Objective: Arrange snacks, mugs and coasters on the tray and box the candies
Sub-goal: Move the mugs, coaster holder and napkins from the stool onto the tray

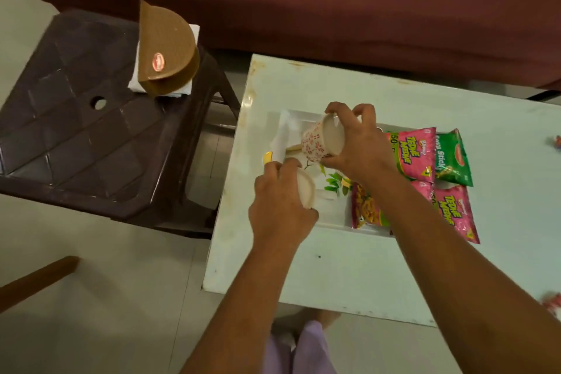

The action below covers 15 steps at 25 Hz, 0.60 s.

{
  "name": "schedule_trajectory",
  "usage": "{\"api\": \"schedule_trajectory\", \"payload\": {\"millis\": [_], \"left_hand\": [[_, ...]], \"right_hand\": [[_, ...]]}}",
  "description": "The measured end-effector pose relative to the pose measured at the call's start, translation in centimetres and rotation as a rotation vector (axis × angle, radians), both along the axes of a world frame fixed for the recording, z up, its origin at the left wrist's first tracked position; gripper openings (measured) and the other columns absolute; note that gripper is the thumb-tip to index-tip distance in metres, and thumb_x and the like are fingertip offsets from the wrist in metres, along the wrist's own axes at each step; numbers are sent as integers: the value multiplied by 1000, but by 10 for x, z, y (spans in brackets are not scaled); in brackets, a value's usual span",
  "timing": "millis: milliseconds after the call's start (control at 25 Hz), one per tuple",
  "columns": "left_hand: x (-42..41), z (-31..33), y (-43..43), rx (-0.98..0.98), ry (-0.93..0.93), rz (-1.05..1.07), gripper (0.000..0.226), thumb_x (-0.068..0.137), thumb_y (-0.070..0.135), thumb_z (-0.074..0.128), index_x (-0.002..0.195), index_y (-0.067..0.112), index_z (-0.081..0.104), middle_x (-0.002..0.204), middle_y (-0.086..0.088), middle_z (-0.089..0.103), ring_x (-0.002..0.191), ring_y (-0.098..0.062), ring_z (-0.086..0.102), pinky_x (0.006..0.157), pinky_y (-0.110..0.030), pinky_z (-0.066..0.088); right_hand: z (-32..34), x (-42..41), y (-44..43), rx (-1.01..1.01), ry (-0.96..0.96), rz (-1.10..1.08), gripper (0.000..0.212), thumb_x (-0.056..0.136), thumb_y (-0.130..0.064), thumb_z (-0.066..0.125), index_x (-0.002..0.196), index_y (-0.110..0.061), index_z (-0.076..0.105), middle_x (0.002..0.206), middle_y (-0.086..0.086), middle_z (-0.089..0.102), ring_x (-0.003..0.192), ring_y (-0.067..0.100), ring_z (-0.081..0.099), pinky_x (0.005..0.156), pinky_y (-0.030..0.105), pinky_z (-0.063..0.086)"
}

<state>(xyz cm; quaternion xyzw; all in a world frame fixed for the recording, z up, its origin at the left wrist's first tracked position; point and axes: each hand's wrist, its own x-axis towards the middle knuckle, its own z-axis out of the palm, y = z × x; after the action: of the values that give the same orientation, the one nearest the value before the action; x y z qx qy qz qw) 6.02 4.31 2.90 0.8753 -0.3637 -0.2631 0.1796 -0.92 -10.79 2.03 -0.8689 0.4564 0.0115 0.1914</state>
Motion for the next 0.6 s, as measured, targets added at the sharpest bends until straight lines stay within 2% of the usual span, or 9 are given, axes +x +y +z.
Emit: {"api": "schedule_trajectory", "payload": {"millis": [160, 320, 480, 600], "left_hand": [[-32, -26, -21, 49, -7, -54, 81, 60, 29, 81, 126, 28, 34, 125, 0, 40, 113, -24, 43, 65, -32, 42], [-48, -38, -28, 60, -42, -24, 83, 61, 31, 81, 128, 25, 33, 129, -5, 39, 116, -26, 43, 73, -36, 51], [-61, -42, -32, 60, -35, 17, 82, 60, 33, 82, 127, 24, 35, 127, -7, 39, 115, -27, 43, 74, -37, 51], [-67, -42, -38, 60, -43, 39, 79, 62, 37, 80, 125, 22, 35, 124, -7, 40, 112, -27, 44, 72, -36, 47]], "right_hand": [[-21, -17, -10, 34, 22, 45, 87, 55, -27, 87, 123, -38, 34, 122, 8, 36, 88, 34, 59, 69, 40, 58], [-33, -30, -12, 57, -3, 43, 86, 57, -21, 85, 126, -37, 36, 123, 9, 36, 89, 34, 58, 68, 38, 56], [-37, -34, -15, 41, -19, 48, 85, 59, -23, 83, 127, -37, 35, 124, 9, 35, 86, 33, 58, 66, 38, 57], [-38, -33, -14, 33, 10, 56, 86, 63, -28, 83, 133, -36, 33, 125, 11, 35, 92, 35, 58, 73, 43, 57]]}}
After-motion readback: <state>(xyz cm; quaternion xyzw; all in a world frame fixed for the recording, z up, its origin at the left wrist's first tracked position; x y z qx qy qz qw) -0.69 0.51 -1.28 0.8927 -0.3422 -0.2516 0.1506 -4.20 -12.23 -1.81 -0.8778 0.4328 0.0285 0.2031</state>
